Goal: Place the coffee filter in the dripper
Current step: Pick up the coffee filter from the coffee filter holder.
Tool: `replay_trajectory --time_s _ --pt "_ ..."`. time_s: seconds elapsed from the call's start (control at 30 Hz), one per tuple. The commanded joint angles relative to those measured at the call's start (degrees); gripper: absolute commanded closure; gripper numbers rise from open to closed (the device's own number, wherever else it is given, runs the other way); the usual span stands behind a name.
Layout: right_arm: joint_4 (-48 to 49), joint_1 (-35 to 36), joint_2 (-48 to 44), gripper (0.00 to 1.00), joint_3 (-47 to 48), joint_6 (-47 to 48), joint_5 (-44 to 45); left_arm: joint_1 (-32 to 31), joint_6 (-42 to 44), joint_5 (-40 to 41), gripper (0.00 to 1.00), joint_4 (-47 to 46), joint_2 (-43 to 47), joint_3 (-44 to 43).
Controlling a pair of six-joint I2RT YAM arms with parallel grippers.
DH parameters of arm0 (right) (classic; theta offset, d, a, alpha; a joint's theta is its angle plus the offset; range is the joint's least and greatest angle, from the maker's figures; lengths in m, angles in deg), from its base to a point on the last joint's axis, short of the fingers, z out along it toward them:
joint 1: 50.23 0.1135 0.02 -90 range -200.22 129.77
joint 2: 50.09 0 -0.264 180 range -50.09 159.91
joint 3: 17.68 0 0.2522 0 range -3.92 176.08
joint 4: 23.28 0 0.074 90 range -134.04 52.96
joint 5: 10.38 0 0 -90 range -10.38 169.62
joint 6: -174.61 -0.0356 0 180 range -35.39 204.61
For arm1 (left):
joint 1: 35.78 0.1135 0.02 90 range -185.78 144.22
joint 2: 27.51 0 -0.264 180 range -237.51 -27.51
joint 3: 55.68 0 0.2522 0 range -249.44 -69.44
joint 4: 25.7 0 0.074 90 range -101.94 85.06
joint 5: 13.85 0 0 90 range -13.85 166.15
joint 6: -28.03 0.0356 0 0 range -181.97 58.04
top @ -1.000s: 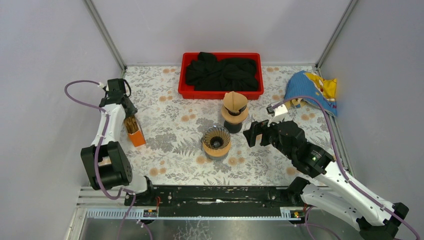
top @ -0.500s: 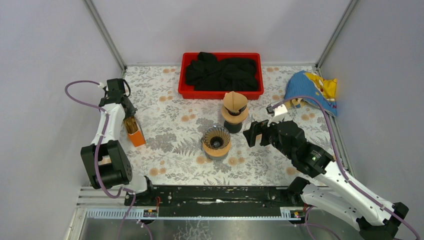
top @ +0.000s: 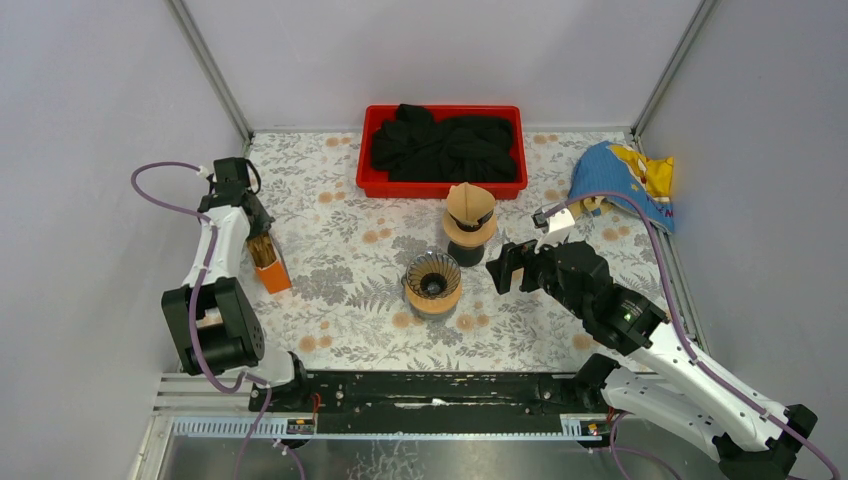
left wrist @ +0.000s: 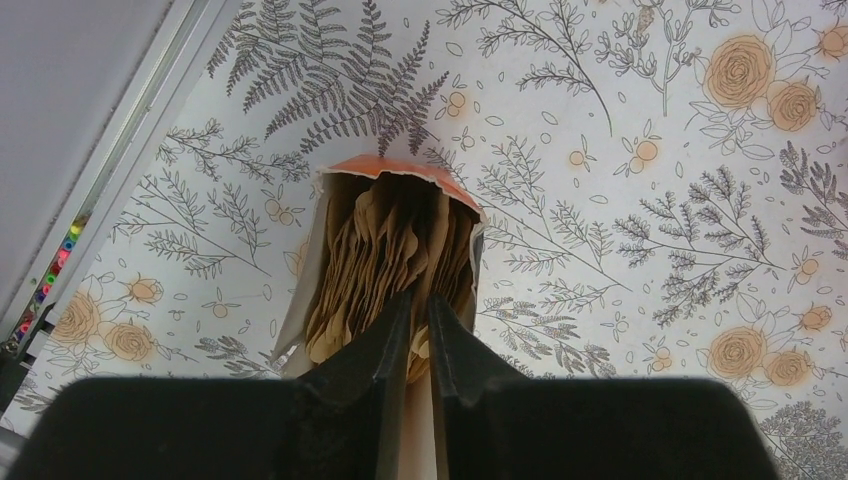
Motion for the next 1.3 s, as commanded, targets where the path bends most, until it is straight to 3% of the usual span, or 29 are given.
replay_trajectory --time_s 0.0,0.17,0.4,0.8,1.27 --pt "2.5 0.3 -0.2 0.01 0.1 -0.2 1.6 0.6 0.7 -0.9 0.81 -1.5 -0.9 -1.6" --pt "2.5 0.4 -0.2 0.01 0.1 -0.2 1.5 0.7 0.8 -1.2 0.83 -1.4 -0.8 -1.7" --pt "2.5 0.3 0.0 0.01 0.1 -0.2 1.4 0.6 0.7 0.9 0.98 -1.2 2.3 -1.2" --pt "1.6 0.4 0.5 0.01 0.8 -0.1 1.4 0.6 -1.2 3.8 1.00 1.3 11.3 -0.8" --pt "2.7 0.4 -0.3 0.01 1.7 2.4 -1.8 0.5 -2.0 -7.9 1.00 3.8 24.8 -2.2"
